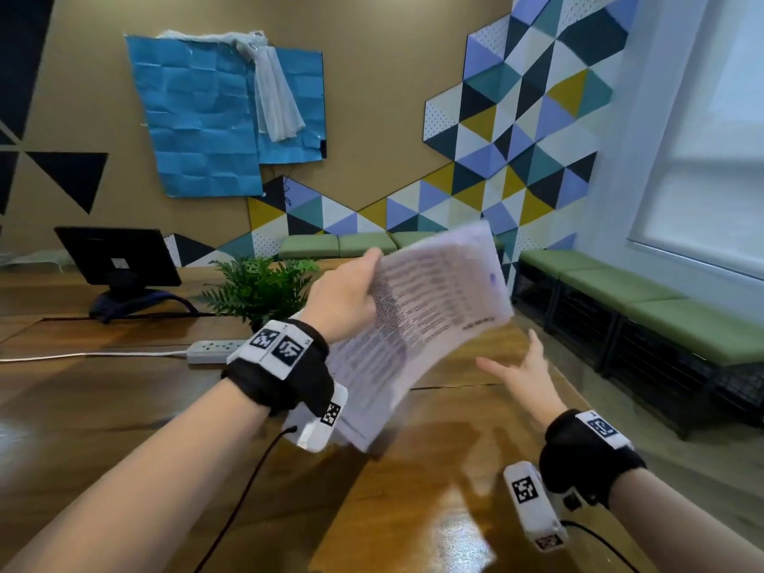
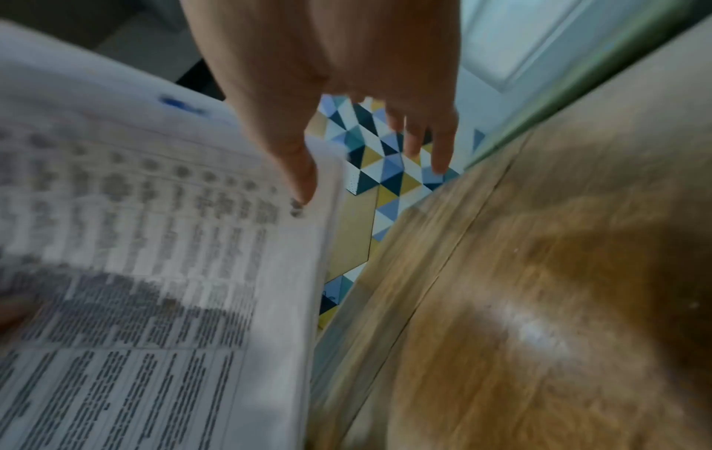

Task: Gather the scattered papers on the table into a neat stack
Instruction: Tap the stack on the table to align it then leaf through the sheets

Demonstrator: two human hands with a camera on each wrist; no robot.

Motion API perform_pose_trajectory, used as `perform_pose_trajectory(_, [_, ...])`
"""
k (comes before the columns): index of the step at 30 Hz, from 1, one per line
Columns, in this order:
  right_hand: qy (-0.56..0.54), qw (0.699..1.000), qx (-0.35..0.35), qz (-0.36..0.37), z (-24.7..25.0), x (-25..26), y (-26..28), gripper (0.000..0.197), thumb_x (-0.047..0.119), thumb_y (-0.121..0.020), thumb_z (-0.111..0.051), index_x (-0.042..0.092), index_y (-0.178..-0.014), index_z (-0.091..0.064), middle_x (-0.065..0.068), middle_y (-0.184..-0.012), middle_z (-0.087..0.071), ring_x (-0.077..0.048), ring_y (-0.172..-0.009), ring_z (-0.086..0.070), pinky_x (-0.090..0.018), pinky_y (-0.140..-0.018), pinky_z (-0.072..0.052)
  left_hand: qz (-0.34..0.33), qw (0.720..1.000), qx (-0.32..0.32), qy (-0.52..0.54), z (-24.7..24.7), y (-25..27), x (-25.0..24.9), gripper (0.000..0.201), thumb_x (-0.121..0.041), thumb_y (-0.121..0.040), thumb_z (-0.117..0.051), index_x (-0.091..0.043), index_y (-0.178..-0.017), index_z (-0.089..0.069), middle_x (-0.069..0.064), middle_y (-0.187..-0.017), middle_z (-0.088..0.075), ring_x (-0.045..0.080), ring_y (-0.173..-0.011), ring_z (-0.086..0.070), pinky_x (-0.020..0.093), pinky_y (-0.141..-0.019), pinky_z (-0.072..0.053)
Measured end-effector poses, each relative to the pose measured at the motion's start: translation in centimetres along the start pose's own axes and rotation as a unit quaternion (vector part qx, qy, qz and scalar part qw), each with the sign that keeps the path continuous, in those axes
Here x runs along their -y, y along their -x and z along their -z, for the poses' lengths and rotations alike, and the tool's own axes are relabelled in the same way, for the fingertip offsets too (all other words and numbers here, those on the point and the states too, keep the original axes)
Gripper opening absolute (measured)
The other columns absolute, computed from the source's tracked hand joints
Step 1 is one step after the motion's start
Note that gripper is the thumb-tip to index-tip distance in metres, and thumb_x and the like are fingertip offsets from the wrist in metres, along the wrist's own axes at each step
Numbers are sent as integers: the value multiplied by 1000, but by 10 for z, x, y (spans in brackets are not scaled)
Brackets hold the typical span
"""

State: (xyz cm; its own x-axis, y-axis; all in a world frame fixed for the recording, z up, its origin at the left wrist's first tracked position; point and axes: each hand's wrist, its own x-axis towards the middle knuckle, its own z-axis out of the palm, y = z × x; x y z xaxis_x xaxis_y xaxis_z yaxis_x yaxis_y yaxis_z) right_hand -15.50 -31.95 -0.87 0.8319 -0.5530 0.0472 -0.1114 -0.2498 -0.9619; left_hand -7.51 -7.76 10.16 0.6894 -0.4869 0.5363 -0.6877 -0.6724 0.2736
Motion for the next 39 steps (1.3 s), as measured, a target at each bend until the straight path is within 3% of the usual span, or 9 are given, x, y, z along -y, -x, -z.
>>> perform_pose_trajectory(3, [-91, 986, 123, -63, -11, 12, 2, 103, 43, -69, -79, 25, -150, -19, -9, -145, -47, -27, -132, -44, -49, -108, -33, 100, 972, 33, 209, 3, 6, 19, 29, -5, -85, -51, -16, -112, -47, 9, -115, -66, 30, -104, -62, 48, -93, -50])
perform_pose_trajectory(6, [-195, 945, 250, -76, -21, 34, 5, 48, 31, -82, -67, 21, -128, -56, -6, -130, -64, -29, -120, -58, -49, -107, -39, 191, 906, 66, 371, -4, 21, 29, 36, 6, -87, -56, -11, -116, -45, 13, -133, -57, 26, -121, -57, 46, -105, -43])
perform_pose_trajectory(10, [-223, 921, 314, -53, -27, 54, 8, 41, 0, -95, -45, 15, -133, -51, -9, -128, -65, -27, -117, -62, -49, -101, -47, 255, 885, 31, 389, -23, 45, 38, 26, 0, -90, -54, -12, -112, -45, 7, -120, -61, 21, -108, -60, 38, -95, -48])
perform_pose_trajectory(16, [-225, 947, 216, 72, -50, 72, 21, 40, 6, -96, -48, 16, -135, -49, -4, -130, -63, -20, -114, -64, -37, -95, -51, 189, 898, -123, 378, -42, 64, 19, 28, -6, -95, -40, -19, -119, -35, -1, -125, -54, 17, -111, -55, 36, -97, -46])
perform_pose_trajectory(21, [-198, 956, 196, 93, -59, 66, 21, 52, 14, -83, -69, 13, -132, -51, -10, -124, -67, -27, -112, -65, -53, -101, -47, 187, 902, -140, 363, -49, 72, 22, 44, -13, -90, -51, -30, -124, -30, 3, -135, -49, 18, -126, -50, 47, -110, -40])
perform_pose_trajectory(25, [-125, 970, 46, 205, -55, 80, 19, 54, 12, -86, -66, 15, -133, -39, -4, -117, -64, -14, -100, -66, -42, -96, -52, 204, 899, -135, 364, -40, 65, 29, 39, -17, -90, -51, -30, -120, -30, 0, -127, -54, 20, -117, -55, 48, -104, -44])
perform_pose_trajectory(29, [83, 912, -72, 396, -49, 97, 19, 75, 6, -89, -56, 24, -151, -18, -5, -137, -36, 1, -98, -42, -17, -89, -37, 195, 905, -125, 357, -37, 61, 30, 39, -16, -93, -51, -22, -126, -30, -1, -122, -56, 18, -113, -56, 41, -98, -48])
perform_pose_trajectory(33, [254, 844, -92, 464, -49, 106, 19, 61, 21, -94, -52, 27, -149, -27, -12, -150, -22, -7, -89, -46, -27, -72, -48, 195, 902, -124, 364, -39, 60, 33, 42, -17, -94, -51, -22, -129, -29, 0, -123, -56, 18, -113, -56, 41, -97, -48])
perform_pose_trajectory(39, [259, 850, -96, 450, -50, 102, 16, 45, 19, -93, -51, 16, -137, -43, -13, -148, -27, -24, -106, -59, -35, -73, -55, 192, 905, -120, 359, -41, 59, 39, 43, -16, -94, -51, -24, -130, -28, -6, -111, -57, 10, -97, -59, 20, -75, -46])
